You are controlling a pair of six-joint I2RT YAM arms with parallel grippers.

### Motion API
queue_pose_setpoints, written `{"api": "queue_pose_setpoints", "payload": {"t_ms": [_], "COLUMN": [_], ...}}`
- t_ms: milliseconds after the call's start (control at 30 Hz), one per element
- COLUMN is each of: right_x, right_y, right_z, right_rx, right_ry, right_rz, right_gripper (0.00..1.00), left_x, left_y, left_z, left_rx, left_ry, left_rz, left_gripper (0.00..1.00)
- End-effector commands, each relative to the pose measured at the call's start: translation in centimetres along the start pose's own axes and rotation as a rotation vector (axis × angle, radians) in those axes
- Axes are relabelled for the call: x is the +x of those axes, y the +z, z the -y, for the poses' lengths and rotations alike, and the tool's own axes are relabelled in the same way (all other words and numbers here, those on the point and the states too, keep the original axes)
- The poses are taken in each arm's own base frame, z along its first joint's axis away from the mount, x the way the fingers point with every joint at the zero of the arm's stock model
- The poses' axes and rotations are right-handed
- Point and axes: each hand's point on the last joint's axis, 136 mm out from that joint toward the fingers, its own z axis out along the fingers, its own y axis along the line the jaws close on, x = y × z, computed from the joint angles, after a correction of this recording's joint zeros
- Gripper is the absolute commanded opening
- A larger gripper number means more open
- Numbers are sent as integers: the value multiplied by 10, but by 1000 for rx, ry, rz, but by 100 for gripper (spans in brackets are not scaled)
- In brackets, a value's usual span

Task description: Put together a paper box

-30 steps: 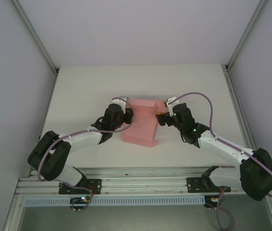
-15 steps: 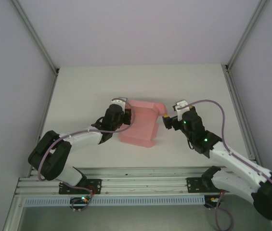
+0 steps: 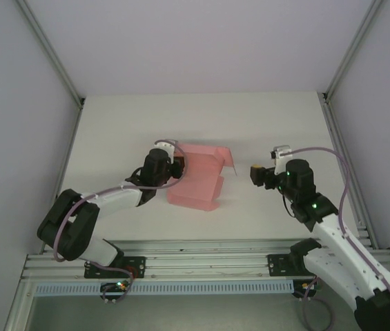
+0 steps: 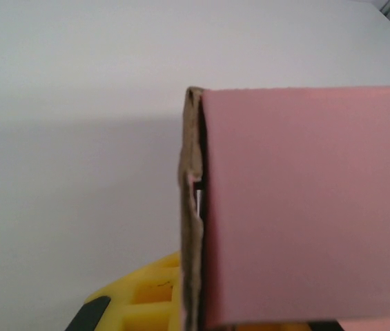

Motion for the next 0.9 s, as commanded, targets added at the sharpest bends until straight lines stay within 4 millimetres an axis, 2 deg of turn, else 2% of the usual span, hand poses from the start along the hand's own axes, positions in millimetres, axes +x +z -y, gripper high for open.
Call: {"api": "queue_pose_setpoints", "payload": {"t_ms": [0,133,267,600,767,867], "right_x": [-8,-16,-26,-30,-33,-31], "right_y": [10,25,40,67,75,77], "right_z": [-28,-50,-57,-96,-111,-100], "right_rx": [-155,-269,-302,-415,-450,-369], "right_ry": [-47,-78,-63,-31,-6,11], "right_rz": [-39,-53,-46,-45,-47,-67], "right_gripper": [80,78,77,73,73,76], "left_x": [-11,-10,-8,-9,-11,-15], "left_y": [-8,-9,-9,0,5,4], "left_z": [11,15,22,41,36,23], "left_rx": [59,78,99,121,56,-17], "left_ry": [9,18,46,72,51,27], "left_rz": [40,38,42,51,73,96], "left_gripper": [0,0,0,0,0,0]}}
